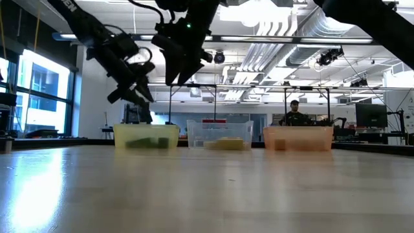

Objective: Sort & place blocks by color
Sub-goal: Return to Home Position

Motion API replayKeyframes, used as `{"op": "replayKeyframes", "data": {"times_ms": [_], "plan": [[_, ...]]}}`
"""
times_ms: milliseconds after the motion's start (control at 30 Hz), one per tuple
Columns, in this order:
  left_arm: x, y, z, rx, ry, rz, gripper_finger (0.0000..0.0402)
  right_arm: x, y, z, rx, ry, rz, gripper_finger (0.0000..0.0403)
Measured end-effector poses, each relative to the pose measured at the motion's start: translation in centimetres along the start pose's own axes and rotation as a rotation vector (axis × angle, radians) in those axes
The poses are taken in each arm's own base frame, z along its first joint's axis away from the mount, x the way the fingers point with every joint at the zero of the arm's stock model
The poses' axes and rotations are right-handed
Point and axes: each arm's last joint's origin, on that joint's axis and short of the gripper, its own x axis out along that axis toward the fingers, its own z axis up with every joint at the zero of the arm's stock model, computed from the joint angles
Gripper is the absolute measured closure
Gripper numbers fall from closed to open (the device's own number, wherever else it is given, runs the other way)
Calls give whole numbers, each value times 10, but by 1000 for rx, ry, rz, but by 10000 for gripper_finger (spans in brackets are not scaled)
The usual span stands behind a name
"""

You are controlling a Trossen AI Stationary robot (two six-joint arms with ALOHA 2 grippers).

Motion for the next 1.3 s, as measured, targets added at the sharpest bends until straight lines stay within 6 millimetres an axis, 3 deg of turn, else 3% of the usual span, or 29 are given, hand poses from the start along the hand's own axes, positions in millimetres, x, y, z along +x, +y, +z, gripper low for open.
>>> {"op": "replayKeyframes", "data": {"times_ms": [133, 267, 567, 833, 967, 1100, 1300], "plan": [[-20, -11, 14, 36, -59, -17, 249, -2, 7, -1, -13, -3, 9, 187], [-41, -24, 15, 69, -113, -50, 248, -5, 14, -3, -26, -1, 26, 187], [-78, -60, -2, 182, -124, -134, 248, -11, 21, -12, -66, 79, 69, 187], [-96, -96, -23, 239, -95, -233, 248, -48, 7, -7, -135, 27, 69, 187], [-97, -105, -43, 172, -86, -284, 248, -77, -5, -10, -165, 30, 34, 187], [-92, -108, -75, 107, -119, -317, 248, -100, -14, -15, -185, 32, -58, 187], [-98, -117, -114, 58, -234, -444, 248, -109, -18, -14, -254, 15, -17, 187]]}}
